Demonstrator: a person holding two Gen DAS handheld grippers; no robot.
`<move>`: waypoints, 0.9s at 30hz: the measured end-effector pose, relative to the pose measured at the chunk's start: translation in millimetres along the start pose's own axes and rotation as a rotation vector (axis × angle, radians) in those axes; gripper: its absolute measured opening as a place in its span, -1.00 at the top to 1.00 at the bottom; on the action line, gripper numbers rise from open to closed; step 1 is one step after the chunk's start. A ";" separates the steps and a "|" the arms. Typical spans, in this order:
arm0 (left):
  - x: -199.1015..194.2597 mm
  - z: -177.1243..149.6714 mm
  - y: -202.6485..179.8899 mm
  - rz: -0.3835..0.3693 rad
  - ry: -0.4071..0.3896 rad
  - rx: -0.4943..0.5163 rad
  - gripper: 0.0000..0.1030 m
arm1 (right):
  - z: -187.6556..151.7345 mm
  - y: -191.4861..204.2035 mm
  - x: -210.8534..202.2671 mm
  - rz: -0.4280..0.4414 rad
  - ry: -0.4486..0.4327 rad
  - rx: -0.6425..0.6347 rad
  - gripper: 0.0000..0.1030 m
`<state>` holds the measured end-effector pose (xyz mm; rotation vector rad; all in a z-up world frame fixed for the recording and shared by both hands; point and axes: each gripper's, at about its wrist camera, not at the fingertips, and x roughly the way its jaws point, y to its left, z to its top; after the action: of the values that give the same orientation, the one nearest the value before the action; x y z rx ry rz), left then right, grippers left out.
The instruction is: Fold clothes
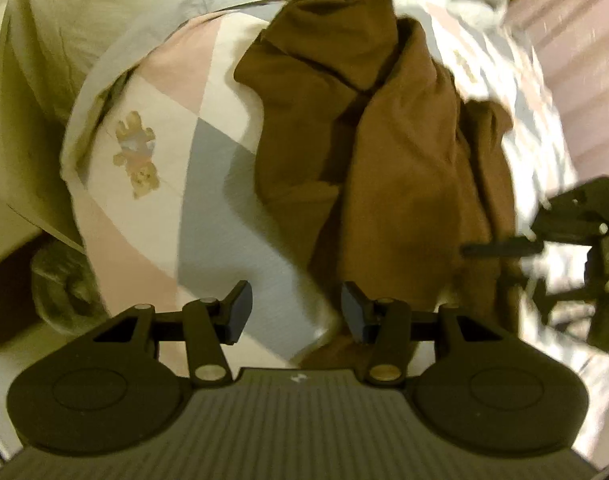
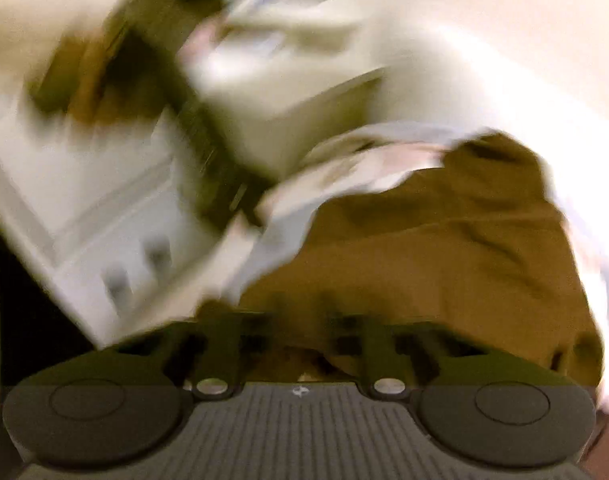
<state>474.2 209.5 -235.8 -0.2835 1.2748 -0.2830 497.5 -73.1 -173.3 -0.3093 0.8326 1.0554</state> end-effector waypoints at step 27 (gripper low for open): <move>85.4 37.8 29.8 -0.092 -0.049 -0.445 0.27 | 68.4 -144.4 93.7 -0.500 0.088 0.740 0.69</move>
<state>534.9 208.3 -312.8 -0.7259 1.2690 -0.0657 674.5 -42.4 -218.6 0.0717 1.0930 0.2289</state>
